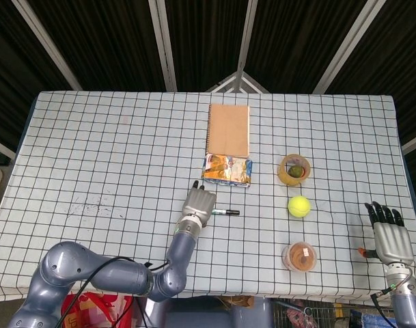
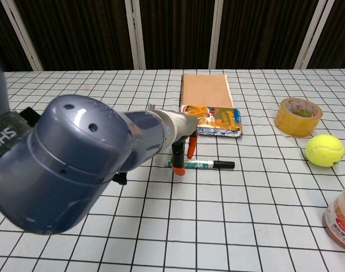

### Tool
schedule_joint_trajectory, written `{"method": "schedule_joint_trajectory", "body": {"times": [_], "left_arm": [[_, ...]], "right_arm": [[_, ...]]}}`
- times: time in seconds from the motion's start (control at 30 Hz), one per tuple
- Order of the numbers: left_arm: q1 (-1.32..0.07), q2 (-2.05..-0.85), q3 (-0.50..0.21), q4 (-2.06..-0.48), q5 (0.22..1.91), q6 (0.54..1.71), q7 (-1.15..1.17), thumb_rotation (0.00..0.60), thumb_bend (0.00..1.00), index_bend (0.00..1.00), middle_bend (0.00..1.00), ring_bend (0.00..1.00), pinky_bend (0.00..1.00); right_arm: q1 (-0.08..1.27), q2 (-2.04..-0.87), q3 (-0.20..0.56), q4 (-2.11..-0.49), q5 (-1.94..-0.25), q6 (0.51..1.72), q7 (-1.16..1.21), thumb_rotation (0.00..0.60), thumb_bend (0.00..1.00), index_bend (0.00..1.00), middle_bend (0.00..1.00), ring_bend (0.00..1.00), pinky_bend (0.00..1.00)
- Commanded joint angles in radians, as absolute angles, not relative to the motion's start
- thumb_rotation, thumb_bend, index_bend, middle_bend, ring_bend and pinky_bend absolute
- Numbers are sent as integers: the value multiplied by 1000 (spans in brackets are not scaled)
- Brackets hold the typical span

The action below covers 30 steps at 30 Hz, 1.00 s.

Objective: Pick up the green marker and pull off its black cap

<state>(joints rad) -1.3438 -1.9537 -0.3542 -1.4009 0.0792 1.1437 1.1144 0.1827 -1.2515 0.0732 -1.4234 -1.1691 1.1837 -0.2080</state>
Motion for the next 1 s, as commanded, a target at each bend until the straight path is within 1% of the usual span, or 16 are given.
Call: {"method": "schedule_joint_trajectory", "body": {"times": [0.03, 0.27, 0.43, 0.57, 1.0], "left_arm": [[-1340, -1965, -356, -1385, 87, 1140, 1109, 600, 384, 423, 652, 159, 17], [-1341, -1994, -364, -1346, 115, 1137, 1107, 600, 425, 435, 654, 164, 25], [-1338, -2009, -367, -1328, 128, 1130, 1106, 600, 456, 464, 659, 168, 31], [-1335, -2017, -370, -1315, 131, 1124, 1111, 600, 460, 482, 663, 173, 40], [-1326, -2041, -378, -1288, 157, 1123, 1118, 600, 474, 487, 669, 178, 45]], "right_arm": [[181, -1254, 72, -1418, -1169, 1181, -205, 600, 77, 0, 0, 0, 0], [180, -1258, 72, -1409, -1170, 1177, -199, 600, 77, 0, 0, 0, 0], [179, -1258, 72, -1405, -1170, 1173, -198, 600, 77, 0, 0, 0, 0], [177, -1257, 73, -1404, -1167, 1173, -197, 600, 76, 0, 0, 0, 0], [176, -1266, 74, -1388, -1163, 1163, -190, 600, 77, 0, 0, 0, 0]]}}
